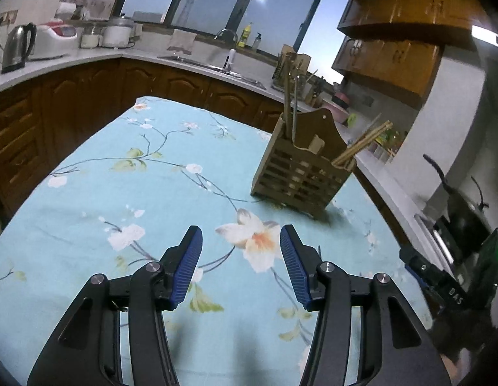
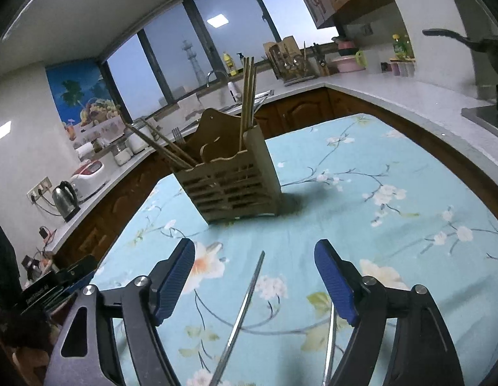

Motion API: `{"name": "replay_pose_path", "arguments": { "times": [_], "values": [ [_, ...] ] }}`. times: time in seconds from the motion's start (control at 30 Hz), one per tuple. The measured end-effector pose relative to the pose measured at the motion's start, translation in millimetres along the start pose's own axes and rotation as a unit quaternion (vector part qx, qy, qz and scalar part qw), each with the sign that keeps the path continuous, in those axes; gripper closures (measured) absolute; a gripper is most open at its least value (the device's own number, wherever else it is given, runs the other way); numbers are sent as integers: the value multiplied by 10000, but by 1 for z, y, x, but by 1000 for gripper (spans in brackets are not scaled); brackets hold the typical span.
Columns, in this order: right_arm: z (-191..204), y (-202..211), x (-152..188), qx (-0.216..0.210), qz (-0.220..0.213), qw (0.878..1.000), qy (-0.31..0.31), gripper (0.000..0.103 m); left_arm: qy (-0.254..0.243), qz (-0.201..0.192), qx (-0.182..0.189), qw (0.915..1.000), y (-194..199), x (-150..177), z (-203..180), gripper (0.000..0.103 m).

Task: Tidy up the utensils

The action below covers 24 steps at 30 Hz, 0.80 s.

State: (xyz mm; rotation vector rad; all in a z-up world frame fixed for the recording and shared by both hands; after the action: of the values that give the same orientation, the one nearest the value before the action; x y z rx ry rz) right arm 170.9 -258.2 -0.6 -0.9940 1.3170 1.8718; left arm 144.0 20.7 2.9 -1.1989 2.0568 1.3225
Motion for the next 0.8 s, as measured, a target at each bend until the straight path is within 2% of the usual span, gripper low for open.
{"name": "replay_pose_path", "arguments": {
  "times": [0.2,0.27,0.3,0.33,0.4,0.5,0.57,0.8],
  "values": [
    [8,23,14,158,-218,9991,322,24,-242,-304,-41,9992,23,11,-3,32],
    [12,39,16,219,-536,9972,466,20,-358,-580,-37,9977,36,12,-6,22],
    [14,53,17,348,-848,9940,589,8,-409,-787,-54,9960,45,12,-6,14],
    [15,64,18,431,-1102,9906,689,1,-451,-991,-84,9940,53,13,-6,6],
    [20,90,22,568,-1703,9796,903,0,-548,-1412,-196,9883,68,15,-6,0],
    [28,109,25,661,-2085,9679,1240,0,-772,-1638,-350,9828,76,24,-4,0],
    [29,109,27,683,-2092,9660,1356,0,-908,-1568,-478,9823,71,31,-3,0],
    [30,88,42,607,-1594,9759,1364,0,-1022,-1261,-637,9847,54,48,0,0]
  ]
}}
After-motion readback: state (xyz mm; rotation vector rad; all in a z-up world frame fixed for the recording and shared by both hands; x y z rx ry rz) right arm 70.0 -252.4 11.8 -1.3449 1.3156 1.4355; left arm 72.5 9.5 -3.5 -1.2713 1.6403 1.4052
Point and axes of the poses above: each gripper's, at about its wrist camera, not at the fingertips, and y roughly against the way its jaws point, z to its left, x to its underside, the point moved 4 cm from there along -y, roughly the way its jaws point, and after that the axes turned 9 degrees about y, right-handed, at the moved point
